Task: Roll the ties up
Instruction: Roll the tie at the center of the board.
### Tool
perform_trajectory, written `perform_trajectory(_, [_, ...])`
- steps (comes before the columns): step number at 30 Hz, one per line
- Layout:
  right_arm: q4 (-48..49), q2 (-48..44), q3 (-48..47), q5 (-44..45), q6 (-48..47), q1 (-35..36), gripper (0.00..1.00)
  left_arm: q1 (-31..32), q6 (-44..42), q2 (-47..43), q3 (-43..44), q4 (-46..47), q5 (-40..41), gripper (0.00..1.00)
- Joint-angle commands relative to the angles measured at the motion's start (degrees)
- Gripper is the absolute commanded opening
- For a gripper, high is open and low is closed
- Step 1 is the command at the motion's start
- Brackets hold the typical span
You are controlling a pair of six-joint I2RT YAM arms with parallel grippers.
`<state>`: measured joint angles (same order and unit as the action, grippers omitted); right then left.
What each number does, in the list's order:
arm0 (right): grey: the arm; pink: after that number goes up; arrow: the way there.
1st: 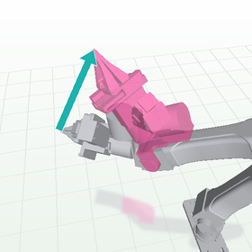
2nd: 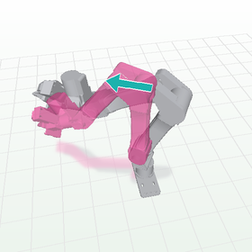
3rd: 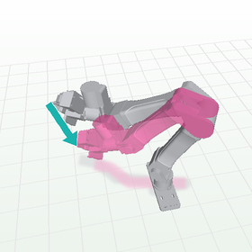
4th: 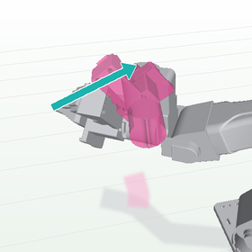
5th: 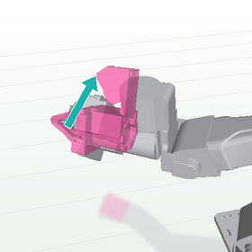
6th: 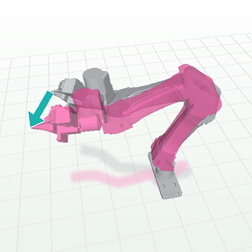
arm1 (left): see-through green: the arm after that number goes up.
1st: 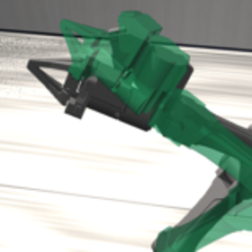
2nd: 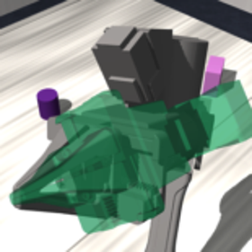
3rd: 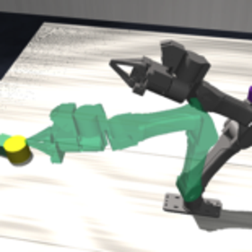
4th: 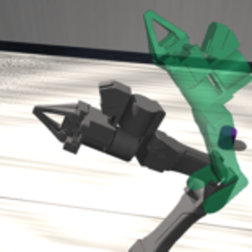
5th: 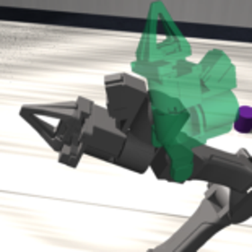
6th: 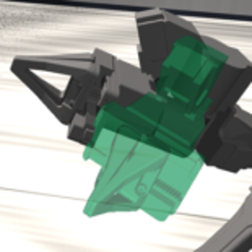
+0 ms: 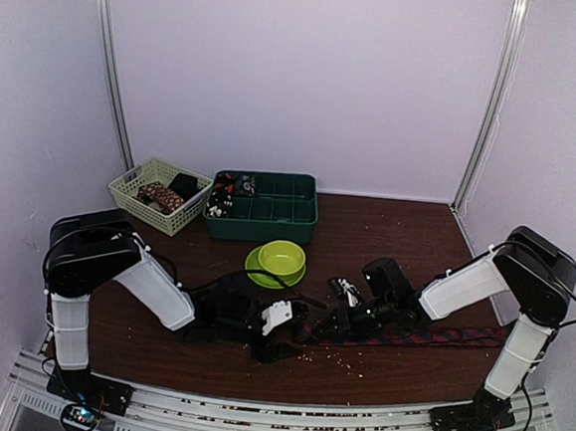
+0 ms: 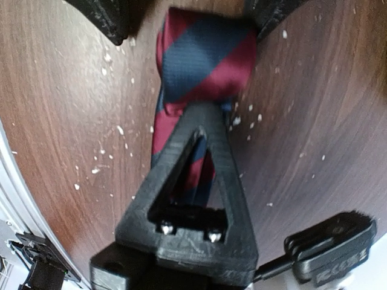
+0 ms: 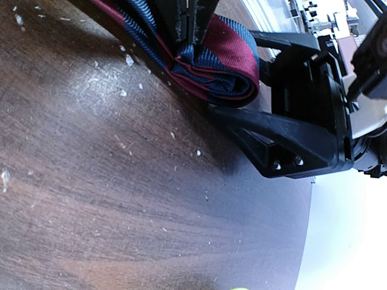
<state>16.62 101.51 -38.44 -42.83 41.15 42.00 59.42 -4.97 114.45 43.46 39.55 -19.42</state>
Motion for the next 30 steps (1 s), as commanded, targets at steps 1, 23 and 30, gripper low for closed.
perform_trajectory(1, [-6.6, 2.7, 0.9, 5.1, -3.4, -0.3, 0.00, 0.1, 2.5, -0.5, -4.0, 8.4, 1.9, 0.68])
perform_trajectory(23, [-9.3, 6.2, -0.9, 8.6, -6.1, 1.2, 0.00, 0.3, 8.3, 12.1, 1.4, 21.6, 0.5, 0.39])
perform_trajectory(30, [-2.5, 6.2, -2.2, 6.2, -0.3, 5.1, 0.00, 0.3, 4.0, -2.4, -0.9, -3.3, 1.3, 0.23])
